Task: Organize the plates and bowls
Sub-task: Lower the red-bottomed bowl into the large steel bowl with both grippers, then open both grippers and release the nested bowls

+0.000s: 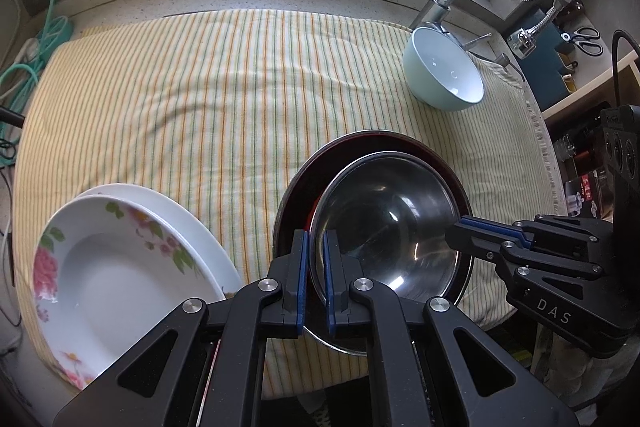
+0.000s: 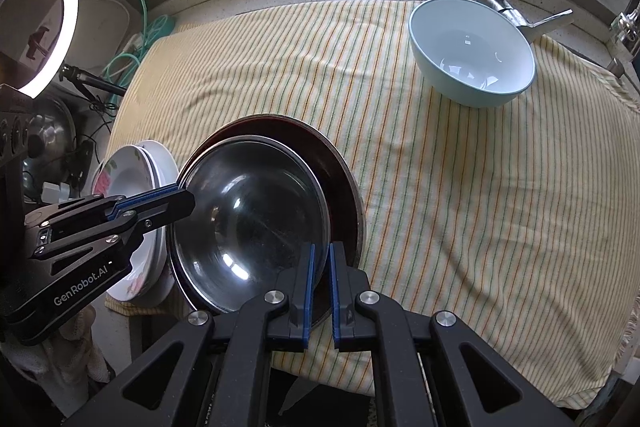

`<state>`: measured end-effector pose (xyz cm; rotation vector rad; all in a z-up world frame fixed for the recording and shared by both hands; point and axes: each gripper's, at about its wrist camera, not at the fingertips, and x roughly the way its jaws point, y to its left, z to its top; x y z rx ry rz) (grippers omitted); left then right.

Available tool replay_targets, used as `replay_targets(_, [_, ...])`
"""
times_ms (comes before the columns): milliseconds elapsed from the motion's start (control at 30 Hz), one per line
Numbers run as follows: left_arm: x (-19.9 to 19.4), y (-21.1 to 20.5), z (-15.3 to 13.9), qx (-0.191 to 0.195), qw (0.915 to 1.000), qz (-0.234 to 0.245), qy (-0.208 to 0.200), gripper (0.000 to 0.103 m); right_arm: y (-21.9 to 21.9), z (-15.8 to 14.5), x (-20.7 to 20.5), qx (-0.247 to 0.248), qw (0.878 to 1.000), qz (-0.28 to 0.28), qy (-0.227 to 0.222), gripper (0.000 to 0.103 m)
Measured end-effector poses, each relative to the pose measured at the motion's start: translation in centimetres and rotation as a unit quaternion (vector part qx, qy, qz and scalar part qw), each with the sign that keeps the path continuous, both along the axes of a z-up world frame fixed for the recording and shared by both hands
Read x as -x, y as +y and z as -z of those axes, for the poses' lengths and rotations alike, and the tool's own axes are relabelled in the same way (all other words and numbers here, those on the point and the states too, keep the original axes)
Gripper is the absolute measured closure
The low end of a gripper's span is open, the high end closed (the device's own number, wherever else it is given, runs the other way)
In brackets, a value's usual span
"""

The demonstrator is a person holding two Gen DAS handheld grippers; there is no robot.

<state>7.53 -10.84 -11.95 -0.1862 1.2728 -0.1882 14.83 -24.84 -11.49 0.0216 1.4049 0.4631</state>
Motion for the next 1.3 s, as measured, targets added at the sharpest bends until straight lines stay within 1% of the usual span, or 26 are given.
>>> replay_targets(167, [-0.1,-0.1,0.2,-0.004,1.0,0.005,0.002,0.097,0.1,0.1,-0.1,0.003,1.0,-0.002,0.0,0.096])
replay_targets(267, [-0.1,-0.1,0.2,-0.004,1.0,0.007,0.003,0.097,0.1,0.5,-0.1,0.005,1.0,-0.006,0.008,0.094])
replay_targets(600, [-0.4,-0.5,0.3,-0.011,0.9998,0.016,0.004,0.097,0.2,0.6,-0.1,0.007,1.0,-0.007,0.011,0.094])
replay_targets(633, [-0.4,-0.6,0.3,-0.013,0.9998,0.018,0.004,0.097,0.2,0.6,-0.1,0.007,1.0,-0.006,0.012,0.094])
replay_targets(667, [-0.5,-0.7,0.3,-0.014,0.9997,0.018,0.004,0.093,0.1,0.6,-0.2,0.006,1.0,-0.005,0.013,0.094])
replay_targets(700, [-0.5,-0.7,0.3,-0.014,0.9997,0.018,0.005,0.093,0.1,0.6,-0.2,0.005,1.0,-0.003,0.014,0.094])
replay_targets(833, [-0.6,-0.8,-0.1,-0.025,0.9994,0.024,-0.006,0.093,-0.1,0.4,-0.3,0.002,1.0,0.002,0.016,0.094])
replay_targets(900, [-0.7,-0.9,-0.3,-0.025,0.9992,0.03,-0.008,0.09,-0.3,0.3,-0.3,0.001,1.0,0.003,0.017,0.094])
replay_targets(1100, [-0.9,-1.1,-0.8,-0.024,0.9989,0.035,-0.021,0.09,-0.6,-0.2,-0.2,0.001,1.0,0.006,0.014,0.094])
replay_targets(1300, [-0.9,-1.2,-0.5,-0.022,0.9987,0.042,-0.016,0.09,-0.7,-0.1,-0.3,-0.002,1.0,0.01,0.02,0.094])
